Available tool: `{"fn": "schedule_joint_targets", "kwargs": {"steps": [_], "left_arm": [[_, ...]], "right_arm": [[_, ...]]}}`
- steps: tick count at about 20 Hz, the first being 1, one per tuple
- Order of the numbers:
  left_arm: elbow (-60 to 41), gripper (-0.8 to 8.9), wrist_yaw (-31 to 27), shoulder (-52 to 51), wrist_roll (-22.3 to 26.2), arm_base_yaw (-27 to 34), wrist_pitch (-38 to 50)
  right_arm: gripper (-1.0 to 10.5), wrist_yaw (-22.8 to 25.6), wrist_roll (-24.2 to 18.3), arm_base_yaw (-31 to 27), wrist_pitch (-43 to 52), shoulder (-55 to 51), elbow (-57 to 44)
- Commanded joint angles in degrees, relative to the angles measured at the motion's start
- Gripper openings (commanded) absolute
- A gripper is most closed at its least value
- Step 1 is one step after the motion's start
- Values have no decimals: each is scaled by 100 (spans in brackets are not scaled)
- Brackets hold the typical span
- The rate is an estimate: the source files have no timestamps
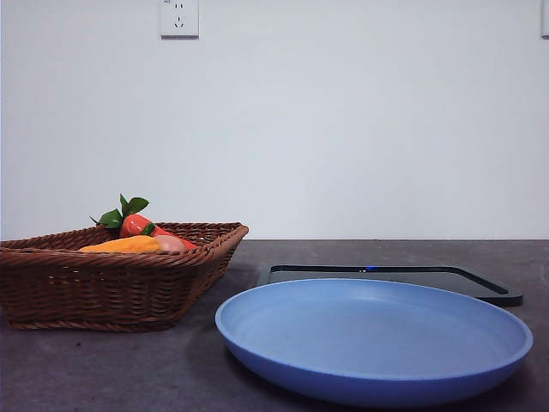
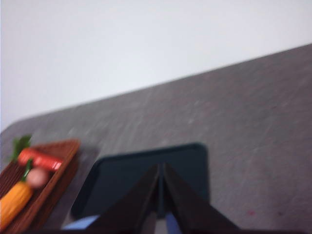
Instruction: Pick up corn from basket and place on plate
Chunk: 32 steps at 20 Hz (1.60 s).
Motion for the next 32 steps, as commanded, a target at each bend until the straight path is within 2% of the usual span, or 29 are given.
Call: {"fn": "schedule_joint_targets", "kwargs": {"steps": [1,4,8,12,21,23,24,26,28,32], "left_arm": [[426,7,232,372,575,9,-251],[791,7,358,741,966,9,-623],[1119,7,490,1134,1412,4,-1080],[1209,7,505,1351,1561,4,-1281],[1211,19,503,1381,1558,4,-1222],[1211,119,503,1381,1552,4,-1217],[1211,218,503,1381,1545,4,-1185],[1211,342,503,1381,1438,4,-1069],[1211,356,503,1381,1416,4,-1054],[1211,356,503,1381,1408,4,-1054]], "right_arm": [[2,-424,-595,2,-291,402,391],[2,-748,-1008,70,-680,837,791],[2,-857,-1462,245,-1165,1353,1287],[2,-861,-1797,452,-1600,1751,1683],[2,-861,-1871,629,-1716,2041,1840],[28,-863,-1867,629,-1705,2052,1840],[84,-863,-1862,629,-1700,2052,1840],[222,-861,-1823,629,-1700,2052,1840],[283,-861,-1738,629,-1700,2052,1840],[283,-866,-1572,629,-1707,2184,1843]]}}
